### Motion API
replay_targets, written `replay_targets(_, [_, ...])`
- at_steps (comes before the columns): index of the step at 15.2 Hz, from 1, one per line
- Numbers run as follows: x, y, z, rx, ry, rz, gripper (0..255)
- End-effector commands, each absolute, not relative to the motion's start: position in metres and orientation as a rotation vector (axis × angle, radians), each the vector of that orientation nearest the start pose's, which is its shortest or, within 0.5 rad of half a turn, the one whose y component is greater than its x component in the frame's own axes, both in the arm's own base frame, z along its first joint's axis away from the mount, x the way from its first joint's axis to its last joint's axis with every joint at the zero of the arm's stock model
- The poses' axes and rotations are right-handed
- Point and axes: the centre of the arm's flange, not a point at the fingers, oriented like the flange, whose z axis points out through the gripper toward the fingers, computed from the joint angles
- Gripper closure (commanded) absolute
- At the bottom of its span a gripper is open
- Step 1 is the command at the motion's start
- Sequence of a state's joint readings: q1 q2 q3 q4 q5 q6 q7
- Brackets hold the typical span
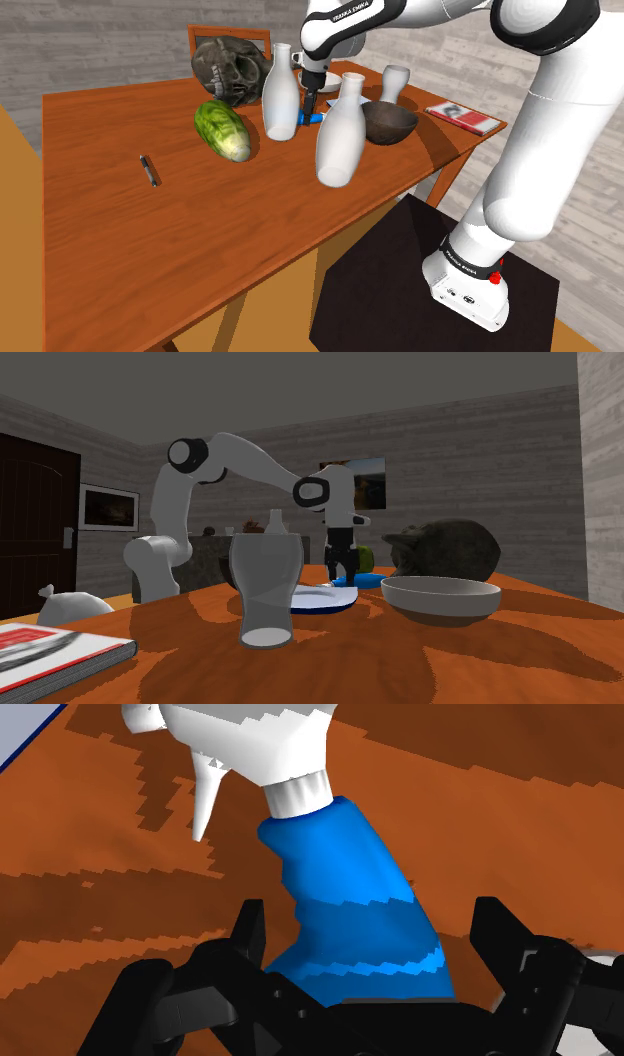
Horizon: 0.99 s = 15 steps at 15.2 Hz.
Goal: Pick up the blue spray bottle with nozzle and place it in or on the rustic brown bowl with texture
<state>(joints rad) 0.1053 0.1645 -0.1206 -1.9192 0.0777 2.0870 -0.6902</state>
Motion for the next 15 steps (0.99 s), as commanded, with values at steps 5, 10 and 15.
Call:
replay_targets(5, [0.5970, -0.0019, 0.4056, -2.942, -0.972, -0.034, 0])
replay_targets(10, [0.5970, -0.0019, 0.4056, -2.942, -0.972, -0.034, 255])
replay_targets(15, [0.5968, -0.0019, 0.4056, -2.942, -0.972, -0.034, 255])
